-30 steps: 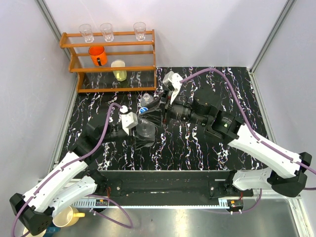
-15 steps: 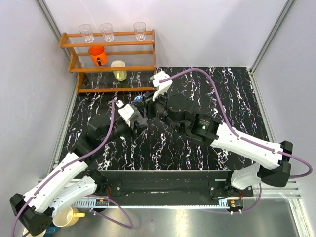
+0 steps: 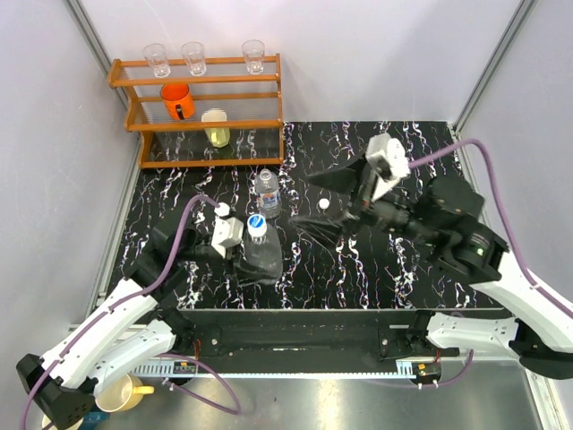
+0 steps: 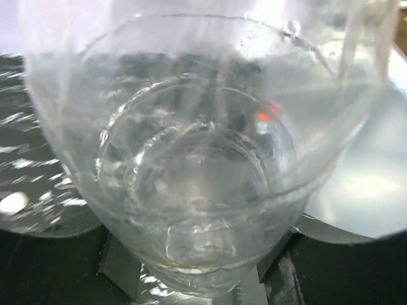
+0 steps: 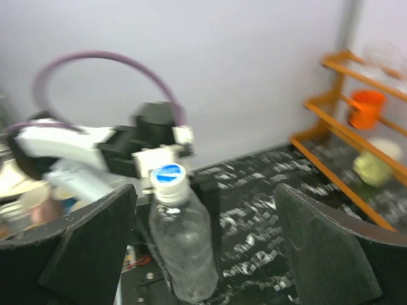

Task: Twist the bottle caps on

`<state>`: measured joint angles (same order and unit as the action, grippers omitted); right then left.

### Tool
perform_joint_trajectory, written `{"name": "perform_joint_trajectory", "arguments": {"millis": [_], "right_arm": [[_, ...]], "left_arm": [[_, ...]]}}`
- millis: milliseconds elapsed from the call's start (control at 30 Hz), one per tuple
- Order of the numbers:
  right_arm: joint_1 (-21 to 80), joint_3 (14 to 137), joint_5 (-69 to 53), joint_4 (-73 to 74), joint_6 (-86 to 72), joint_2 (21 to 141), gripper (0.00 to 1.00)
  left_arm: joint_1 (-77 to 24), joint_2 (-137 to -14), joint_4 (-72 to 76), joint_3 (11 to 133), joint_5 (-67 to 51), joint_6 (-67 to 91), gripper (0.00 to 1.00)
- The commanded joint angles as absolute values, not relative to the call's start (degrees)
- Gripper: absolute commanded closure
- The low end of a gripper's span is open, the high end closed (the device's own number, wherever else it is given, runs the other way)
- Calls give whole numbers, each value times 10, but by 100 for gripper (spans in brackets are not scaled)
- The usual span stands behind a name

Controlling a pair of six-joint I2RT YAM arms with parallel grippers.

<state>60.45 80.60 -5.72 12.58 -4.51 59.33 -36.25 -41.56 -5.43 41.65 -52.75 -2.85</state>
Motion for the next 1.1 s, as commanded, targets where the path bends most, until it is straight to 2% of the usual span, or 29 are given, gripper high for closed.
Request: {"name": "perform_joint_trajectory", "arguments": {"millis": [0,133,333,733,1067], "right_arm": [[594,850,-317,174,-36,621,2],[592,884,-388,179,-39,667,4],[592,908,-442,150,-52,717,8],[592,880,-485,50,-105,737,16],[592,874,-494,40,-124,746,29]], "left_arm": [[-359,-427,-3,430,-782,-2,64],[-359,-434,-11,439,-847,25,64],[-359,-439,-18,447,-866,37,64],[-359,-434,-19,440,-851,31,65],[-359,-432,-20,439,-822,19,67]]}}
